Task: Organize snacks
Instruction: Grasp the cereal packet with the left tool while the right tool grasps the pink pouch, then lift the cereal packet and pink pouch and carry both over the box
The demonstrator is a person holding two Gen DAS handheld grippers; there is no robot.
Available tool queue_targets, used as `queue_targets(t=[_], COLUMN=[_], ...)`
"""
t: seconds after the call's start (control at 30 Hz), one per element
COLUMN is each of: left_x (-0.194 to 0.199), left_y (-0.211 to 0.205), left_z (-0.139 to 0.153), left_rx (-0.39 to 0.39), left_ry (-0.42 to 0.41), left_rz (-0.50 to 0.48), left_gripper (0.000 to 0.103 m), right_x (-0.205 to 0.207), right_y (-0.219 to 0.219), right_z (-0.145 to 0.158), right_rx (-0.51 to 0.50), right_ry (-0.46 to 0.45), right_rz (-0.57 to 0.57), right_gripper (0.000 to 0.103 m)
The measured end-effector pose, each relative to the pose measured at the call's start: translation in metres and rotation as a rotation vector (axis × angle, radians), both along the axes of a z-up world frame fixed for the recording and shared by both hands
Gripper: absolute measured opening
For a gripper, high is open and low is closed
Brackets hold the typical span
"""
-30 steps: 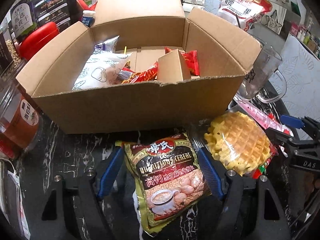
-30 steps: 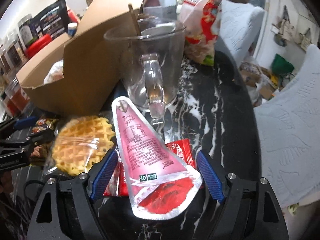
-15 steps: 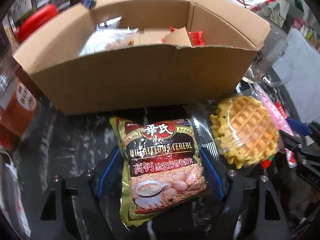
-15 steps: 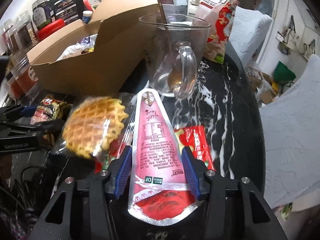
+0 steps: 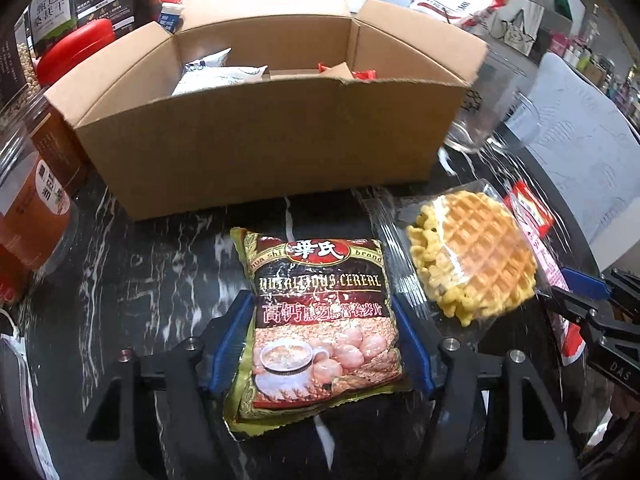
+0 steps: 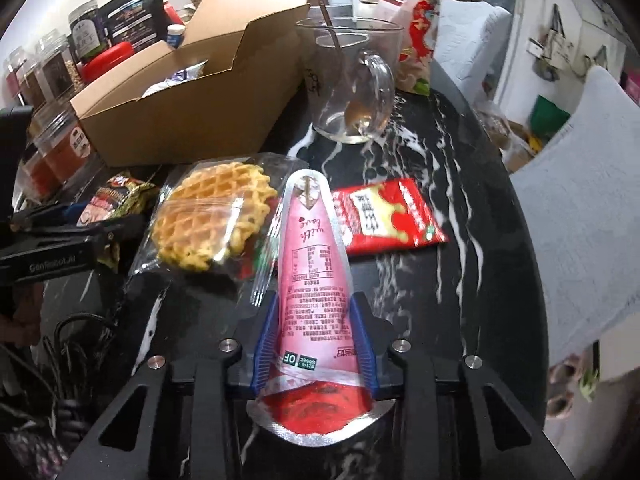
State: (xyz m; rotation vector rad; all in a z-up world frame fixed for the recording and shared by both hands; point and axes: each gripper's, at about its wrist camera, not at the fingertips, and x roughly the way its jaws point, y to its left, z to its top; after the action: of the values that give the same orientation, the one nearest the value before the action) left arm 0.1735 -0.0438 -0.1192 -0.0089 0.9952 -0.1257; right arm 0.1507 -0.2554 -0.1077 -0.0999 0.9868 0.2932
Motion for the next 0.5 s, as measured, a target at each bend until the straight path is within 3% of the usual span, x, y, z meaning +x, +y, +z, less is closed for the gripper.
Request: queue_targets(t=[0.5], left_x=[-0.065], left_y=[0.022], left_z=[0.000], left_rx=[0.006], left_ry=[0.050], left_rz=[-0.098], left_gripper=[0.068], right_x=[-0.059], right_y=[0.018], right_z=[0.003], right_rx=[-0.005], right_ry=[0.033], right_rz=[-0.097], right_gripper=[0.036])
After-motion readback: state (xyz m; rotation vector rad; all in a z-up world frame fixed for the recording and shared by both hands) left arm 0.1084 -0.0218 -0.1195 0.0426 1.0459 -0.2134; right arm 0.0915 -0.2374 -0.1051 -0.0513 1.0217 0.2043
